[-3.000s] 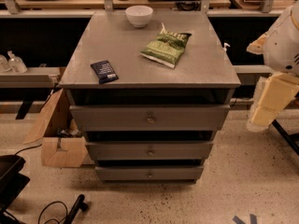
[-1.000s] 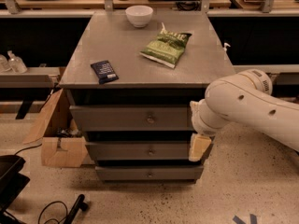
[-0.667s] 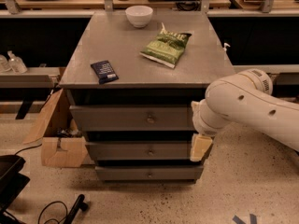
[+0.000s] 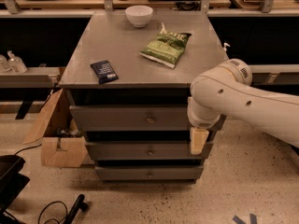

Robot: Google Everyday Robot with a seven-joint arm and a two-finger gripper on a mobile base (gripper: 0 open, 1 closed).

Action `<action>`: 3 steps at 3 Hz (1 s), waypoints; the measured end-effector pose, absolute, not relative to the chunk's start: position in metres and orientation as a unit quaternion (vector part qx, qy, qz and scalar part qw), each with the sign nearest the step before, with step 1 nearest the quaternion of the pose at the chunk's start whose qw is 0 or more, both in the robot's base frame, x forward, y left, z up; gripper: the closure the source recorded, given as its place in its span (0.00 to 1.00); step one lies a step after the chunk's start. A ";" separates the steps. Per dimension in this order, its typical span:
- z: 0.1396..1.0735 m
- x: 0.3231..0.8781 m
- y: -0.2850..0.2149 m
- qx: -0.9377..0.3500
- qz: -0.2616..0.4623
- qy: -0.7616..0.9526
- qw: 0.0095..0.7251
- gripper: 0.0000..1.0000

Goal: Open top drawer

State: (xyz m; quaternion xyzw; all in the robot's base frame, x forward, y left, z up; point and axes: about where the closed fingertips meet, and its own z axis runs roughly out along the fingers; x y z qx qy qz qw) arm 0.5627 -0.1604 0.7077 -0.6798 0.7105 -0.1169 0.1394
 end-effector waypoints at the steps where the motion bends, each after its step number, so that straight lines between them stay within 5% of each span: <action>1: 0.703 0.582 -0.168 -0.685 -0.121 0.707 0.127 0.00; 3: 0.674 0.608 -0.168 -0.685 -0.099 0.709 0.136 0.00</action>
Offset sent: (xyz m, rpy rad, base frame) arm 0.0520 -0.0162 -0.0381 0.0386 0.0310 -0.0106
